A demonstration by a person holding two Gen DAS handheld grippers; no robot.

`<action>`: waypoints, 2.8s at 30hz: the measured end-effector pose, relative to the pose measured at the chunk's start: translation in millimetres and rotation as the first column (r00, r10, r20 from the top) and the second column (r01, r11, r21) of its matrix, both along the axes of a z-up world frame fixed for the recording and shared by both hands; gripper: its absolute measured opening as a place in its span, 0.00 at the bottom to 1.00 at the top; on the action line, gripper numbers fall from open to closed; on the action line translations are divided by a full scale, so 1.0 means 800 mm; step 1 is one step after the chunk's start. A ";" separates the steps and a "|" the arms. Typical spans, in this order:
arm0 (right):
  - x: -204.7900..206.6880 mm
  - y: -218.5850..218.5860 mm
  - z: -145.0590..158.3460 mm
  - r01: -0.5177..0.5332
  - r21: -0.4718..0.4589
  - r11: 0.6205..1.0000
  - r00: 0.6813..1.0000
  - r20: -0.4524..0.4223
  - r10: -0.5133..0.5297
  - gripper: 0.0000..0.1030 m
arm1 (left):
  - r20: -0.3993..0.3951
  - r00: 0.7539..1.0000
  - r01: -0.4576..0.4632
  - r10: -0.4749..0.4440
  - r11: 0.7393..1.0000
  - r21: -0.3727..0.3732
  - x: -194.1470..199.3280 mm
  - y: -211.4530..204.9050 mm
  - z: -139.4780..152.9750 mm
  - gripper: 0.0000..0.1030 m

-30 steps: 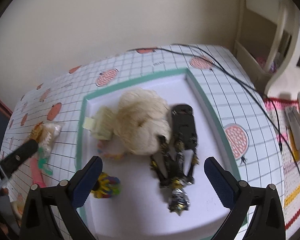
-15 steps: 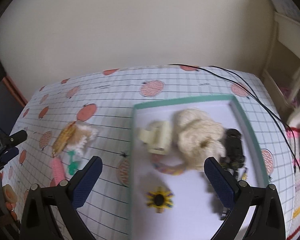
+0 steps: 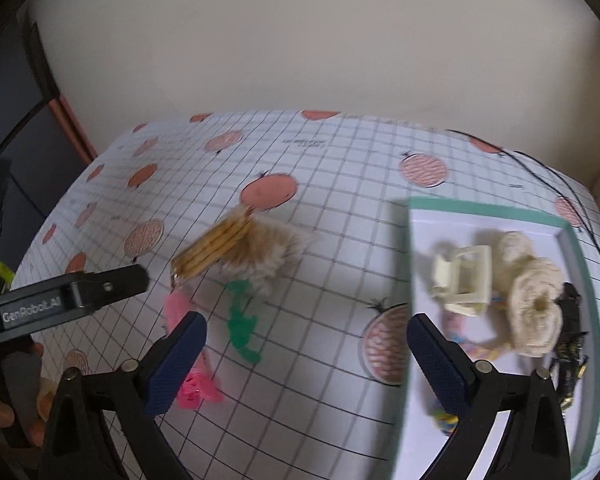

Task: Organize objects
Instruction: 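Withdraw both tools from the tray toward the pink roller and swabs, then grasp pink hair roller with left tool while right tool grasps green toy, then carry the pink roller and green toy over the teal tray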

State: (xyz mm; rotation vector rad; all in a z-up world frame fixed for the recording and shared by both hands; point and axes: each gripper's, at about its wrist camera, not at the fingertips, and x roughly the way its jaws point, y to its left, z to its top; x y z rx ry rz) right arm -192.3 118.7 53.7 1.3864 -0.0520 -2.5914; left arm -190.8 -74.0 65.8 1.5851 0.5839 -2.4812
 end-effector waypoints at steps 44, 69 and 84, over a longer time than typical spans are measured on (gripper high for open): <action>-0.014 -0.048 -0.058 -0.103 -0.030 0.994 0.990 0.093 0.106 0.25 | 0.089 0.990 0.108 -0.112 0.993 0.048 -0.025 0.032 -0.056 0.38; -0.003 -0.045 -0.033 -0.127 -0.052 0.991 0.991 0.042 0.129 0.19 | 0.077 0.994 0.079 -0.083 0.996 0.045 -0.012 0.019 -0.037 0.29; 0.002 -0.021 -0.024 -0.098 -0.057 0.994 0.994 0.043 0.100 0.19 | 0.083 0.996 0.017 -0.017 1.000 -0.003 -0.008 0.002 -0.027 0.28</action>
